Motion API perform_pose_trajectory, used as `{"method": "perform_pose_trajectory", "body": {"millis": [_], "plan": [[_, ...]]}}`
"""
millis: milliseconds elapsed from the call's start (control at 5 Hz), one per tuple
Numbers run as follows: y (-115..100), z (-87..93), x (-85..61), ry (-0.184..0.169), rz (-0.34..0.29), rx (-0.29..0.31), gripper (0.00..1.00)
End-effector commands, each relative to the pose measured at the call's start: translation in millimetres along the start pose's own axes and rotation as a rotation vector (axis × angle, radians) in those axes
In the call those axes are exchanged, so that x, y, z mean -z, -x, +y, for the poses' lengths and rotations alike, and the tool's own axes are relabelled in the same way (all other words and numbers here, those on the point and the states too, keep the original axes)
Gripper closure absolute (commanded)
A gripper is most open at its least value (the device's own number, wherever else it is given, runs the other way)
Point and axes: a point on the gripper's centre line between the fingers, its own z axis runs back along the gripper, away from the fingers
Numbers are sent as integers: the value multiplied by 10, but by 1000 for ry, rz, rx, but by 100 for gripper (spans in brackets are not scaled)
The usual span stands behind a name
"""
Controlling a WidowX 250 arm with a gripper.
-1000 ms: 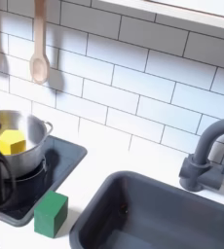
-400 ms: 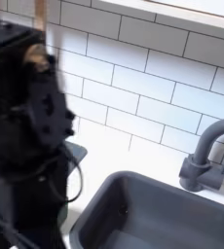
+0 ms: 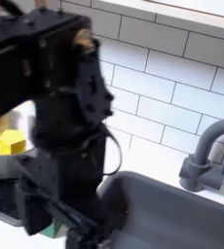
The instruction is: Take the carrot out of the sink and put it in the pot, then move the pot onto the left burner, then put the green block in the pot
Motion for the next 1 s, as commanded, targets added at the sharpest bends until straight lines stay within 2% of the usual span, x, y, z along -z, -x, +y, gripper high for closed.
{"method": "perform_pose_trajectory", "body": {"millis": [0,600,800], "plan": [[-237,-35,25,14,58,-1,0],[-228,-41,35,17,58,2,0],[-375,-24,54,12,54,60,0]]}}
